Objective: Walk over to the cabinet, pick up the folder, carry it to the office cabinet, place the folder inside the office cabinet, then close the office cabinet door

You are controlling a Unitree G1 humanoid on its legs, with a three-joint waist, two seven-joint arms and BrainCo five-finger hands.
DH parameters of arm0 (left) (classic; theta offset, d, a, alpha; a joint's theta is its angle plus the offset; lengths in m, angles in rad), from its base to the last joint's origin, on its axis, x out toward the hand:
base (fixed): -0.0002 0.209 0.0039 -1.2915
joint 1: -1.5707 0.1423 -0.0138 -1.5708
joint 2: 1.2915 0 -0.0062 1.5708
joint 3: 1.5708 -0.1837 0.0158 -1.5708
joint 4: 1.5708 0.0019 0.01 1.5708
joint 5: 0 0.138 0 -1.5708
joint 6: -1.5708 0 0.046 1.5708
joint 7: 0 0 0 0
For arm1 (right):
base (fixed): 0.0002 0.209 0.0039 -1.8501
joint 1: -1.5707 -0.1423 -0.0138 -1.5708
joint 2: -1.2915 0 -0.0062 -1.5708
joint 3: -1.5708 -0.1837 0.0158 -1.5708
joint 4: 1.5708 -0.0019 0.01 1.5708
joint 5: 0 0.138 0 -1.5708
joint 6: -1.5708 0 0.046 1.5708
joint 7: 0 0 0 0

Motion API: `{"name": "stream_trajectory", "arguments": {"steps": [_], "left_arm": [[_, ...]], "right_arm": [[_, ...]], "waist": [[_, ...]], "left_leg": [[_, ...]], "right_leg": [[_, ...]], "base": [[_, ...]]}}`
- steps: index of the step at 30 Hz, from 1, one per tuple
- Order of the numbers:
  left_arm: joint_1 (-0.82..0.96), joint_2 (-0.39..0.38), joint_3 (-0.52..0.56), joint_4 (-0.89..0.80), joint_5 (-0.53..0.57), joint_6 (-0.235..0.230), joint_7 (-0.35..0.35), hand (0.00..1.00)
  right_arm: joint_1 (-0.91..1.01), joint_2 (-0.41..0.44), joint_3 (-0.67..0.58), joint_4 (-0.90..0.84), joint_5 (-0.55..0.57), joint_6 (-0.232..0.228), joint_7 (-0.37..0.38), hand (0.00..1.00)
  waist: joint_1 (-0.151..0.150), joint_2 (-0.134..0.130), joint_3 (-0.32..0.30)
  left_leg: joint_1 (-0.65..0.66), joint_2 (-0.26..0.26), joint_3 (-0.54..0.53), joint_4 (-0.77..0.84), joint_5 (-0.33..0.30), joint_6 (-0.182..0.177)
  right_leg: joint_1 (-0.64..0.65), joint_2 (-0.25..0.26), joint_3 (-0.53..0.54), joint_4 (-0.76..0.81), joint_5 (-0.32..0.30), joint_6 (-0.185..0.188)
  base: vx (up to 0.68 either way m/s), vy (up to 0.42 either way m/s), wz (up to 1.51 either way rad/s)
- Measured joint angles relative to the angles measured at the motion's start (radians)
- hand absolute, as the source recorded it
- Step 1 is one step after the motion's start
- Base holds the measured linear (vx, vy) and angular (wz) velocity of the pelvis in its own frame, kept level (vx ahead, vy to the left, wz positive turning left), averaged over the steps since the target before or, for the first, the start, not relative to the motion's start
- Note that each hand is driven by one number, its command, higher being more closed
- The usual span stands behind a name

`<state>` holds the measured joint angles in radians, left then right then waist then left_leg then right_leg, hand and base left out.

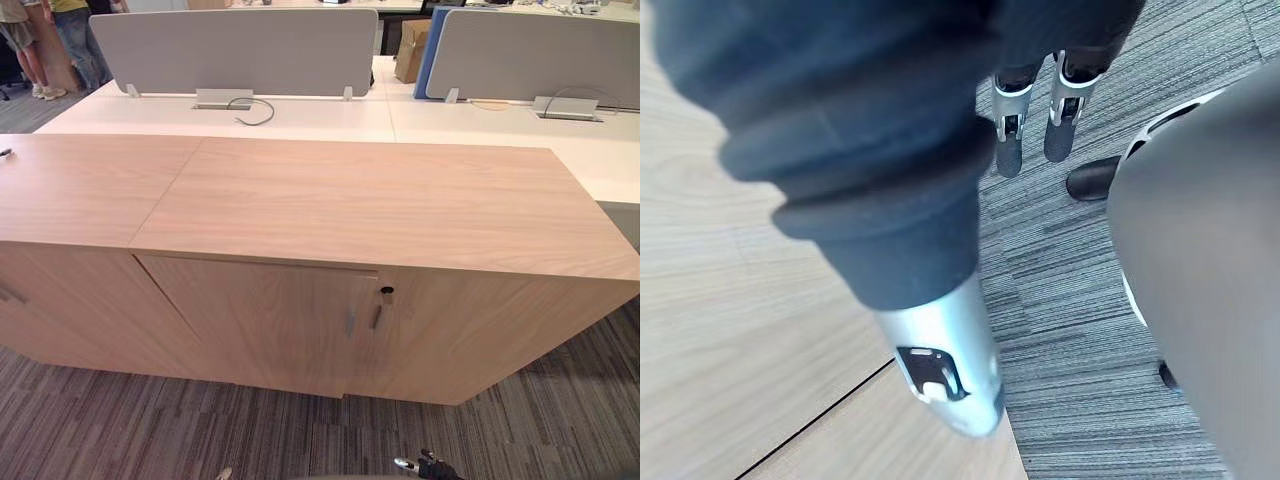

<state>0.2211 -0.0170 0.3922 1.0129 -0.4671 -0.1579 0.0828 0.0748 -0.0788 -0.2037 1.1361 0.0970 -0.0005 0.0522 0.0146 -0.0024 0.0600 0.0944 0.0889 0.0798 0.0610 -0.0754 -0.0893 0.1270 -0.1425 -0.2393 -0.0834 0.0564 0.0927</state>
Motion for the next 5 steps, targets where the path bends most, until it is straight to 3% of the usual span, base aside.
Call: {"name": "stream_trajectory", "arguments": {"steps": [2,5], "left_arm": [[-0.011,0.002,-0.016,-0.007,0.037,-0.016,0.024,0.00],[-0.012,0.004,-0.026,-0.010,0.004,-0.016,0.015,0.00]], "right_arm": [[0.000,0.002,0.000,0.000,0.000,-0.001,-0.013,0.00],[-0.001,0.005,0.001,0.000,0.004,-0.001,-0.018,0.00]], "waist": [[0.000,-0.004,0.001],[-0.001,-0.008,0.002]], "left_leg": [[-0.002,-0.001,-0.010,-0.007,0.007,-0.001],[-0.003,-0.001,-0.013,-0.007,0.008,-0.001]], "right_leg": [[0.000,0.000,-0.009,0.000,0.000,0.000],[0.001,0.000,-0.012,0.000,0.000,0.000]], "base": [[-0.02,0.010,0.13],[-0.01,0.006,0.02]]}}
